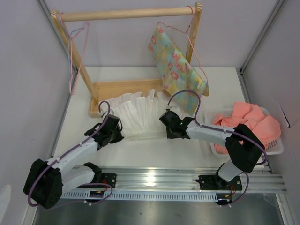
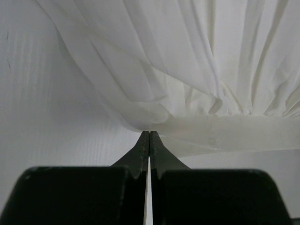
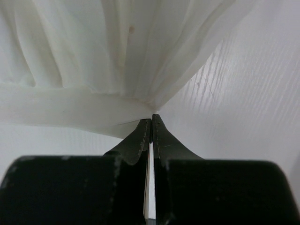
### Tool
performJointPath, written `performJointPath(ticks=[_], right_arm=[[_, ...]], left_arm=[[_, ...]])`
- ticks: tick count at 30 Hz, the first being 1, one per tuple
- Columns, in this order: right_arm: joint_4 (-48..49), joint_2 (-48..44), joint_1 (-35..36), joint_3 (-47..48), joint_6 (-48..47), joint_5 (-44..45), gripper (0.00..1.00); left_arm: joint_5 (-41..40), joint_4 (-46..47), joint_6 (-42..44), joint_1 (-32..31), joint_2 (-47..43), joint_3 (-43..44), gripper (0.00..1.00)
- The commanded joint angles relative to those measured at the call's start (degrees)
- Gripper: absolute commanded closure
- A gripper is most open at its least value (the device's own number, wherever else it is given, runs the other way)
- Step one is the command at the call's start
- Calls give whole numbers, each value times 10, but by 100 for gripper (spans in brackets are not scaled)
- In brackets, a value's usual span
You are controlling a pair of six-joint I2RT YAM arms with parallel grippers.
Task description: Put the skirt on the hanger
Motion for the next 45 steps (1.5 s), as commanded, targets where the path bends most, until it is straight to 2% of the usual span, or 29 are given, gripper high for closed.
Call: performJointPath(ticks=[1,5,9,12,13,15,16,19,26,29,31,32,33,35,39,41,45], right_arm=[[-69,-52,3,-18,6,40,100],[-73,-61,-7,-21,-1,42,100],[-59,-27,-12,3,-17,33,100],[-51,6,-15,21,-24,25,100],[-50,12,-14,34,-25,24,100],[-46,28,-15,48,-28,19,100],[-47,32,-14,64,-29,19,100],[-52,44,-12,88,-31,19,100],[-62,43,-12,118,-37,15,100],[-66,40,-10,123,-37,16,100],[-68,39,-9,123,-38,16,100],[-69,38,-10,122,-38,16,100],[-68,37,-11,120,-38,16,100],[-66,38,-13,118,-37,14,100],[-61,45,-16,119,-38,6,100],[-58,50,-16,120,-38,4,100],[-56,60,-17,125,-43,-3,100]], left_arm=[[-63,-57,-24,-20,-33,-8,100],[-68,-52,-21,-27,-41,-13,100],[-69,-30,34,-29,-20,3,99],[-75,-13,78,-33,-19,25,85],[-76,-6,88,-34,-27,27,74],[-70,8,100,-34,-36,40,63],[-67,9,104,-34,-41,44,54],[-70,5,129,-34,-45,75,47],[4,0,223,-55,-90,150,44],[-7,-6,258,-58,-126,199,42],[-46,3,269,-57,-135,259,39],[-63,3,287,-58,-130,279,39],[-103,6,294,-58,-114,345,39],[-129,15,320,-57,-93,410,39],[-174,77,347,-42,-47,498,39],[-187,85,338,-11,-14,553,41],[-183,31,289,55,52,652,48]])
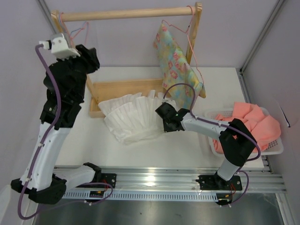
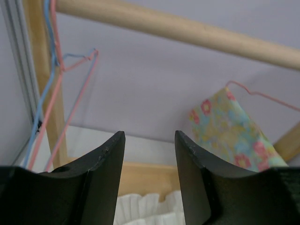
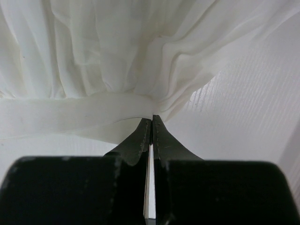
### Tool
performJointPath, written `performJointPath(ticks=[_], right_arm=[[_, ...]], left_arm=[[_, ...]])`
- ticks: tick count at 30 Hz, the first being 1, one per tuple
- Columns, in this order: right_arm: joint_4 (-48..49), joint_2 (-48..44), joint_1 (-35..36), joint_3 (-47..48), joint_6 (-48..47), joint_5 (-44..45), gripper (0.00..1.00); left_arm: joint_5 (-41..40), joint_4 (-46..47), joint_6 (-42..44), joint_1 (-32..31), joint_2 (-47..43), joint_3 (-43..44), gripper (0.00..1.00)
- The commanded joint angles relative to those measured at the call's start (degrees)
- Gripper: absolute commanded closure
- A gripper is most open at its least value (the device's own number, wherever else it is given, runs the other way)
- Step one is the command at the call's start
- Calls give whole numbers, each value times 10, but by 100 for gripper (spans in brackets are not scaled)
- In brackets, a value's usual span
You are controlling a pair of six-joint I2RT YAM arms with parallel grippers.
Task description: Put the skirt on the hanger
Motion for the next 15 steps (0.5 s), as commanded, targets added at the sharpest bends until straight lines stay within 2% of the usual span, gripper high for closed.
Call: performJointPath(ticks=[1,6,15], right_arm=[[7,14,-3,27,-6,-5,100],[7,19,-2,43,-8,-13,100],[7,27,0,72,-18,-24,100]], left_arm=[[-16,-32,-24,50,52,78,48],[16,-106,-51,110,110,166,45],[112,-168,-79,206,148,231,43]])
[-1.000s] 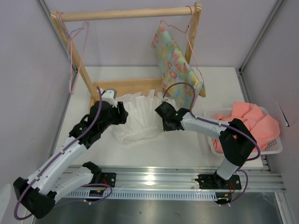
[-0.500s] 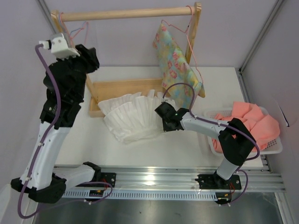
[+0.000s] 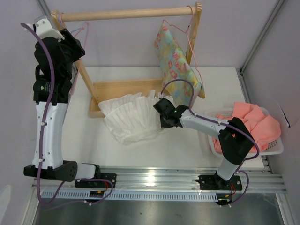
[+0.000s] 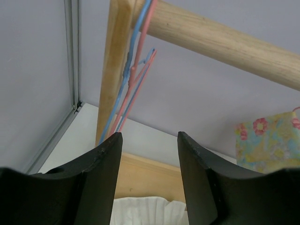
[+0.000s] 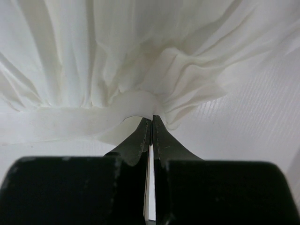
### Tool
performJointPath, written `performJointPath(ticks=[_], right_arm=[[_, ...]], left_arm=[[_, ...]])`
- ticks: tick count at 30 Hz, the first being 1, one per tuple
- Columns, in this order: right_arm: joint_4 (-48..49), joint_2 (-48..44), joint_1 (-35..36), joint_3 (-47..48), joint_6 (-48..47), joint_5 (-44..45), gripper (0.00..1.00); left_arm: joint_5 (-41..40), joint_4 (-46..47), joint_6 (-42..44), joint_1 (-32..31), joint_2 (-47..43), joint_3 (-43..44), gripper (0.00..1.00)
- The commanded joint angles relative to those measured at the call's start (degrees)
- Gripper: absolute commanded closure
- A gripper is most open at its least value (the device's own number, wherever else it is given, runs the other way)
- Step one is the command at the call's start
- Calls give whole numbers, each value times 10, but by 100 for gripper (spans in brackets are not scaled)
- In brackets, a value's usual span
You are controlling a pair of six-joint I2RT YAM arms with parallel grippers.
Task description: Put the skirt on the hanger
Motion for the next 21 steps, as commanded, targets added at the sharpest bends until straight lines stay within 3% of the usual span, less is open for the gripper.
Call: performJointPath(ticks=[1,7,21], right_arm=[[7,11,0,31,-13,-8,100],[11,17,-2,35,-13,-14,100],[13,12,-6,27,-15,-17,100]], left_arm=[[65,-19,-16,25,1,38,43],[128,-38,-22,43,24,69,44],[79,-64,-6,44,43,68,44]])
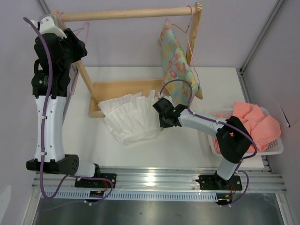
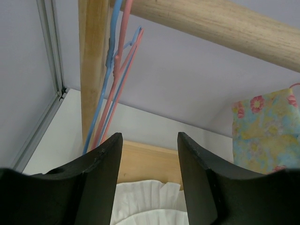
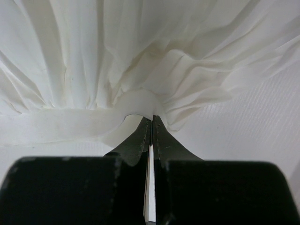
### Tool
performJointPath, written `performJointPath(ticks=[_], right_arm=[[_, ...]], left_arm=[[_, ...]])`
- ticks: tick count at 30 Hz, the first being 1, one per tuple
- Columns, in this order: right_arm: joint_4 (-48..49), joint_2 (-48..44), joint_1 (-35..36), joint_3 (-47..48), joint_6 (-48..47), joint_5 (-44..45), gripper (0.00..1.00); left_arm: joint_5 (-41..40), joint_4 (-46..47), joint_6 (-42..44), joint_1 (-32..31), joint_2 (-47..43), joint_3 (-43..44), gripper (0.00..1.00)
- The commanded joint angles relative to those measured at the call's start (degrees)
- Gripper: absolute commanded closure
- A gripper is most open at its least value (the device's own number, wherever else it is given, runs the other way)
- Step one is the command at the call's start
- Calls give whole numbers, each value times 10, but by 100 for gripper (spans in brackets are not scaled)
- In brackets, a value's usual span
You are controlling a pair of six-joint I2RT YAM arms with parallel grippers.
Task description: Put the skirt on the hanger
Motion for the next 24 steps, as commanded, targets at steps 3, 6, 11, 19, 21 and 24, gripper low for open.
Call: performJointPath(ticks=[3,6,11,19,21,24], right_arm=[[12,-2,-3,14,-7,-4,100],[12,-3,-4,14,-9,-5,100],[13,-1,-5,16,-11,-7,100],[15,0,-8,16,-12,-11,100],[16,0,-8,16,-13,-12,100],[17,1,-11,19,-13,-13,100]], left_arm=[[-25,-2,9,8,9,14,44],[-31,2,13,9,10,8,44],[-49,5,21,8,16,4,44],[-64,5,30,9,24,8,44],[-67,5,30,10,26,7,44],[-72,5,31,10,30,7,44]])
